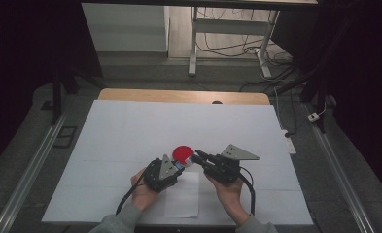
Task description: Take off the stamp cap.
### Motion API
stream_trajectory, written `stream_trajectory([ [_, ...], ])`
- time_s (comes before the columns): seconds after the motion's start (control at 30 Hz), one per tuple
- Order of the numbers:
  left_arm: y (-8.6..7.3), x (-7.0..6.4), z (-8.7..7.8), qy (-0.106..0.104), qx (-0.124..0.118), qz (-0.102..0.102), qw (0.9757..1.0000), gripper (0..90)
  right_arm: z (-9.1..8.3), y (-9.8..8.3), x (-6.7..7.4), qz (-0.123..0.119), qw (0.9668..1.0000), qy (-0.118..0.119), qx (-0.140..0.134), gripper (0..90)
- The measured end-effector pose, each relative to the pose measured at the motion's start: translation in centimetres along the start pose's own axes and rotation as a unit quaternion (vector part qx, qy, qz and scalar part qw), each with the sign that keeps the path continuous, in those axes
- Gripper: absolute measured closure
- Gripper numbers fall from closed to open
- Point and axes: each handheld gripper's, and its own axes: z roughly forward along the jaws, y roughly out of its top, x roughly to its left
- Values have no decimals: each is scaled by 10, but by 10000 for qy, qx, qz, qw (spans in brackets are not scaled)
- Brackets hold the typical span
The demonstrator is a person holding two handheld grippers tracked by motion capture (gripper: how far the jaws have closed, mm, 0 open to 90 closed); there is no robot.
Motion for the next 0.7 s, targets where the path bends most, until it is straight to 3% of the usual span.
stream_trajectory([
  [0.2,1,-3,1,-6,15,120,9999,660,1,-2,-2,44,10000,30,51,758],
  [0.7,0,4,-7,-105,-128,72,9998,658,0,-1,-4,41,10000,58,24,757],
])
